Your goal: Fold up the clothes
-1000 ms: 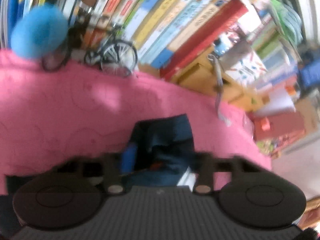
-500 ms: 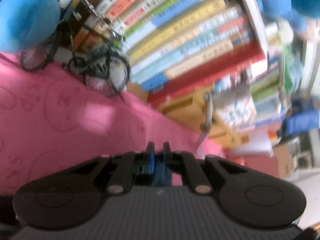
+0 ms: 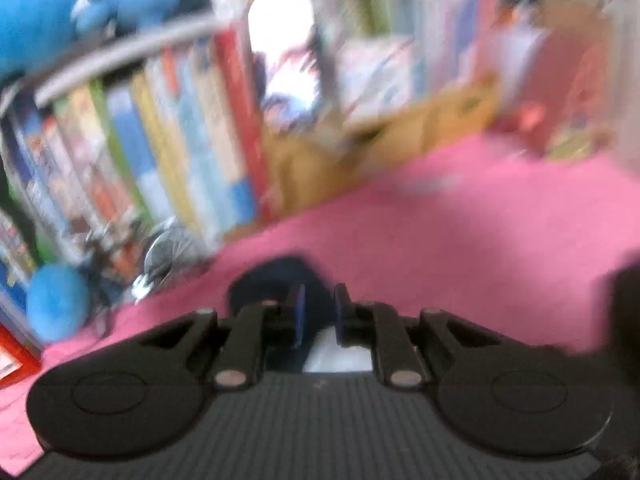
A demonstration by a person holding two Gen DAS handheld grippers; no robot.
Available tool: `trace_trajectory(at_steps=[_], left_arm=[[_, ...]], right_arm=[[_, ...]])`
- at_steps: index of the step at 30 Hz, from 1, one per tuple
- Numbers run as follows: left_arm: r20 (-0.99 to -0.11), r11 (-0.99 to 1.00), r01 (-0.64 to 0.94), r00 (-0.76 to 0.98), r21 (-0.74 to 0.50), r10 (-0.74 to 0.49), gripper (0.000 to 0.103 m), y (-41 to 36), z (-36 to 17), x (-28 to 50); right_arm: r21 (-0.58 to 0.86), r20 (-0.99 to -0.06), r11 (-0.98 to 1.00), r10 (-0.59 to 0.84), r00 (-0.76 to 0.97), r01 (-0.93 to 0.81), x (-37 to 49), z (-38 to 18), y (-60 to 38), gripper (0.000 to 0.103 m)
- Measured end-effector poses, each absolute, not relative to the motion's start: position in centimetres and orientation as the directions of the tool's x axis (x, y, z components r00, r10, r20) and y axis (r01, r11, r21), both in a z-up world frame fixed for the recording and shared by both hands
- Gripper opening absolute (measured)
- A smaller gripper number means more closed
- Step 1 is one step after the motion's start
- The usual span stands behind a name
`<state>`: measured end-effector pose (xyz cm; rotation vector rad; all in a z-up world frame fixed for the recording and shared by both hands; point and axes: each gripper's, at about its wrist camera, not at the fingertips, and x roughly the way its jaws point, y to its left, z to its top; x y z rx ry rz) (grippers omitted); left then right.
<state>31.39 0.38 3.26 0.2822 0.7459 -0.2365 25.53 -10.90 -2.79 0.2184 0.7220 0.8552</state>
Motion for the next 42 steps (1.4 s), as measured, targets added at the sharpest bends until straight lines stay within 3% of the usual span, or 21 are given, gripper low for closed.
trace_trajectory(at_steps=[3,4,6,10,15,17,25,30,31,35,38,42], left_arm=[[-0.639,0.953,-0.025,0.737,0.301,0.221,0.013,4.0,1.3,35.1],[-0.617,0.955,-0.118,0.741,0.271,0.266,0.013,5.6,1.6,35.3],[-0.581,0.977,-0.147,0.786,0.155,0.211,0.019,8.0,2.9,33.0],[-0.501,0.974,-0.141,0.839,0.177,0.212,0.028,9.2,4.5,24.8],[-0.528,0.976,-0.065,0.832,0.21,0.169,0.033,8.7,3.1,15.0],[-0.544,0.952,-0.054,0.81,0.301,0.218,0.034,8.3,1.2,12.8],[-0.584,0.896,-0.194,0.7,0.399,0.412,0.034,12.9,-1.7,9.4],[-0.521,0.957,-0.213,0.804,0.196,0.286,0.036,14.0,2.2,5.7],[-0.499,0.969,-0.184,0.832,0.166,0.244,0.042,13.0,2.8,5.1],[-0.515,0.985,-0.093,0.843,0.142,0.154,0.048,10.3,1.9,5.2],[-0.569,0.985,-0.099,0.806,0.141,0.162,0.049,10.2,-0.6,5.8],[-0.556,0.983,-0.116,0.812,0.143,0.177,0.051,10.5,-2.1,4.4]], right_arm=[[0.456,-0.489,0.648,0.755,0.437,-0.61,25.6,-2.8,-11.0,0.082],[0.459,-0.488,0.647,0.757,0.435,-0.609,25.6,-2.8,-11.0,0.082],[0.471,-0.482,0.639,0.764,0.429,-0.608,25.6,-2.9,-11.2,0.083],[0.494,-0.47,0.624,0.778,0.417,-0.606,25.7,-2.9,-11.5,0.087],[0.517,-0.456,0.614,0.787,0.414,-0.597,26.1,-3.1,-11.6,0.087],[0.49,-0.467,0.638,0.768,0.439,-0.594,26.1,-2.8,-11.6,0.087],[0.225,-0.483,0.79,0.599,0.639,-0.571,22.1,1.6,-12.7,0.089],[0.126,-0.478,0.79,0.578,0.661,-0.6,18.0,3.7,-13.6,0.09],[0.089,-0.477,0.786,0.573,0.666,-0.612,16.9,3.8,-13.3,0.089],[-0.017,-0.474,0.752,0.574,0.668,-0.659,12.5,3.8,-11.8,0.085],[0.01,-0.467,0.748,0.59,0.658,-0.664,10.2,3.6,-12.1,0.085],[0.034,-0.457,0.788,0.559,0.692,-0.614,8.0,2.7,-13.3,0.086]])
